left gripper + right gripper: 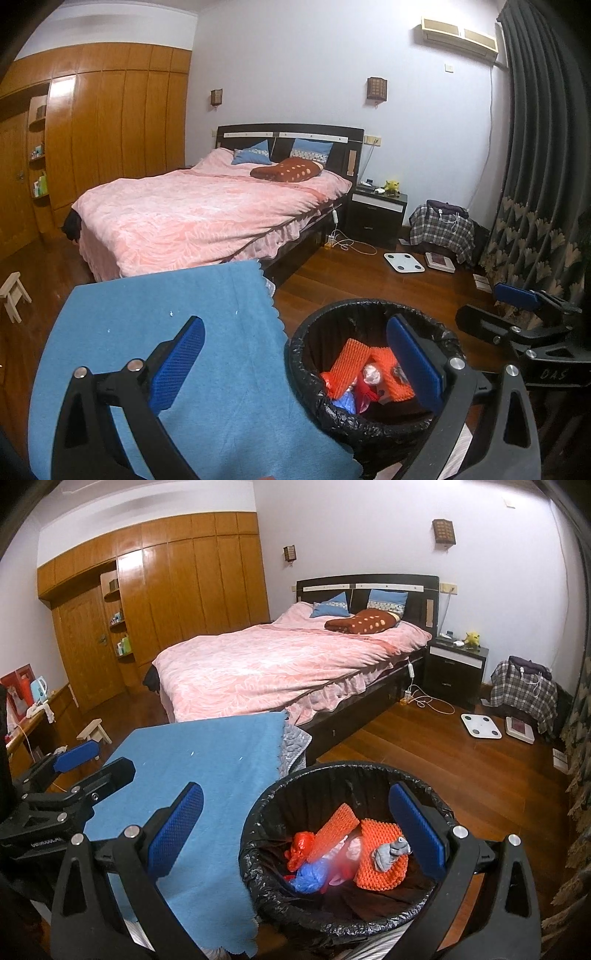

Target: Collect trash

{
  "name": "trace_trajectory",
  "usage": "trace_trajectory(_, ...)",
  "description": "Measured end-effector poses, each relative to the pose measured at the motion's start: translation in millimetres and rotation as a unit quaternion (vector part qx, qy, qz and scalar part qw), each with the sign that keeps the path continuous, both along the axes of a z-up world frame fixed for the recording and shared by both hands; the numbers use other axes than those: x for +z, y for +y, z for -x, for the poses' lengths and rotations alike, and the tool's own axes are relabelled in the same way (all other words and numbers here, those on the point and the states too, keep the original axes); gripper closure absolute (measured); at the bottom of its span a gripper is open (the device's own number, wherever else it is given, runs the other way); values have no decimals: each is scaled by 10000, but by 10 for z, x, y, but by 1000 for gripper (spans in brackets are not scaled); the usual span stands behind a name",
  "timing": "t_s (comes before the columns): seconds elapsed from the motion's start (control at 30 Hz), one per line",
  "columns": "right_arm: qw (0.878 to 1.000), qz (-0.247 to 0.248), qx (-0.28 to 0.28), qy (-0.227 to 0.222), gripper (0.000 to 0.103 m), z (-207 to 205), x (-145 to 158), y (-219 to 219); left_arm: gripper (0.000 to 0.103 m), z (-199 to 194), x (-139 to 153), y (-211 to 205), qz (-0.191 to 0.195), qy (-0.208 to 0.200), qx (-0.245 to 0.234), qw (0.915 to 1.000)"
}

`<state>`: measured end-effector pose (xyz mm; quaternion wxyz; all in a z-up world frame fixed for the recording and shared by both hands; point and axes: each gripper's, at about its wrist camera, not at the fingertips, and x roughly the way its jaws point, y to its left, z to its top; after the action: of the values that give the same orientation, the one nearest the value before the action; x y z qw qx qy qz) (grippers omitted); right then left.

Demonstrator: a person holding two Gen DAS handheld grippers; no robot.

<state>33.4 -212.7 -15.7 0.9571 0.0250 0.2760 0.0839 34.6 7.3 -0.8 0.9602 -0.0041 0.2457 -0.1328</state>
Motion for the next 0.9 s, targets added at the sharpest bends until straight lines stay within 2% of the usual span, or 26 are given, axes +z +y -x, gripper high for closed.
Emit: trace_trajectory(0.9, 10000, 8, 7, -1, 5, 4, 0, 29, 6, -14, 14, 27, 10, -7, 12, 10000)
